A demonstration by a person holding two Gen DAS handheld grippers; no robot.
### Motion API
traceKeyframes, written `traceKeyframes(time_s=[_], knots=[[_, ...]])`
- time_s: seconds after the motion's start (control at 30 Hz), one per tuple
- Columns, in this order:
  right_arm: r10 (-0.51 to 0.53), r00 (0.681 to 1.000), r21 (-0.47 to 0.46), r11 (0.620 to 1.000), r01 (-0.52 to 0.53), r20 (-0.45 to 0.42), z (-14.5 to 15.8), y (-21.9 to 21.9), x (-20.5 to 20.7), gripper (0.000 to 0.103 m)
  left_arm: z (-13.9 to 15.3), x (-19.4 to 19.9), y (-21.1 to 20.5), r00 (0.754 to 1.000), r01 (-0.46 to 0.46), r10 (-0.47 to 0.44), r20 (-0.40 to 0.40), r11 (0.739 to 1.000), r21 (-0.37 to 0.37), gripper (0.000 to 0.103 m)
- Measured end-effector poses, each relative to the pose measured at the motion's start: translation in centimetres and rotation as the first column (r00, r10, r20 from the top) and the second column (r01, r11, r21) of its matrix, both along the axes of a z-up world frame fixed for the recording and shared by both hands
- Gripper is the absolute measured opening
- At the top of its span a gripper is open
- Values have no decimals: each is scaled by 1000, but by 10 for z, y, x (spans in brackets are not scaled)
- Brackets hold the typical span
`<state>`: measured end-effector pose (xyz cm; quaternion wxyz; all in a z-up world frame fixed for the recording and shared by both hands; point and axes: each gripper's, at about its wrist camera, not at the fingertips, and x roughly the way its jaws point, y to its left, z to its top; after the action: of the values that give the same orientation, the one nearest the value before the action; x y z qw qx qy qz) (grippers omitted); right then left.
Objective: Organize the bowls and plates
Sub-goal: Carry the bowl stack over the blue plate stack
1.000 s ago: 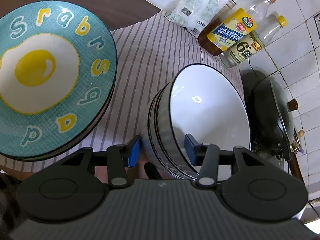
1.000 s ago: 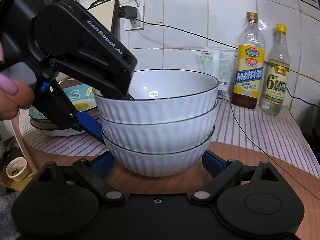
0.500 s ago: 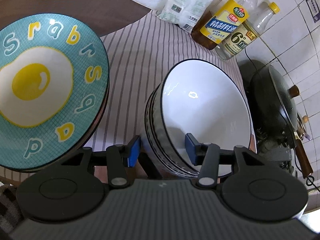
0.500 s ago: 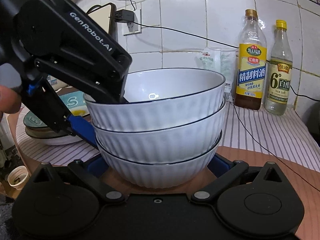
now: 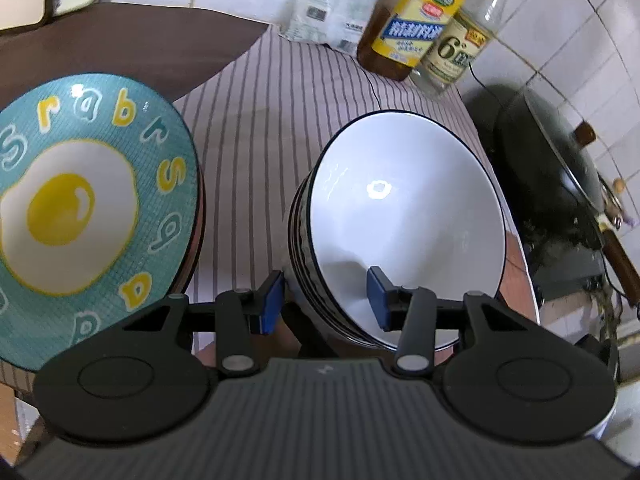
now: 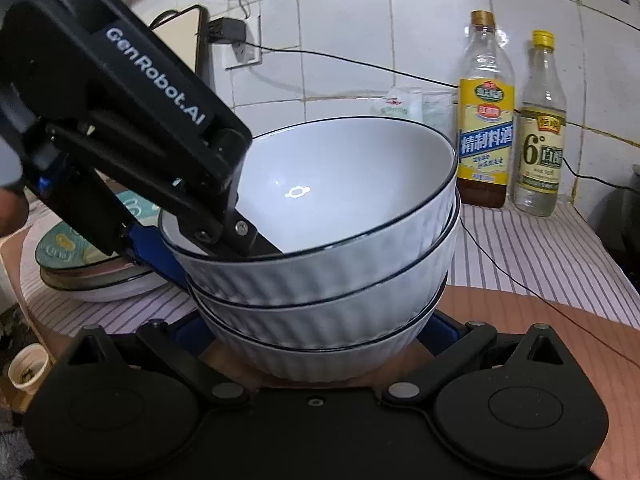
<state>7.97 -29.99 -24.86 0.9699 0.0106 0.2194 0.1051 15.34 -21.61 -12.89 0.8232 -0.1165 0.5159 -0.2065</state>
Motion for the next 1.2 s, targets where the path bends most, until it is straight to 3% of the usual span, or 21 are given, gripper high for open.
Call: traceKeyframes(time_s=[0.27,0.53,0.97,1.2], knots=[[-29,999,0,1000,29,32,2,4,-6,103,6,-3,3,999,48,-48,24,999,12,43],[-65,993,22,998,63,97,28,8,-15,103,42,-7,9,990,118,-119,74,993,19,43],[46,981,-23,999,-42,187,98,64,-5,103,112,-24,84,987,23,-20,162,1000,-14,42],[123,974,-30,992,-119,191,110,105,10,103,124,-24,132,985,-35,36,170,999,-10,42]])
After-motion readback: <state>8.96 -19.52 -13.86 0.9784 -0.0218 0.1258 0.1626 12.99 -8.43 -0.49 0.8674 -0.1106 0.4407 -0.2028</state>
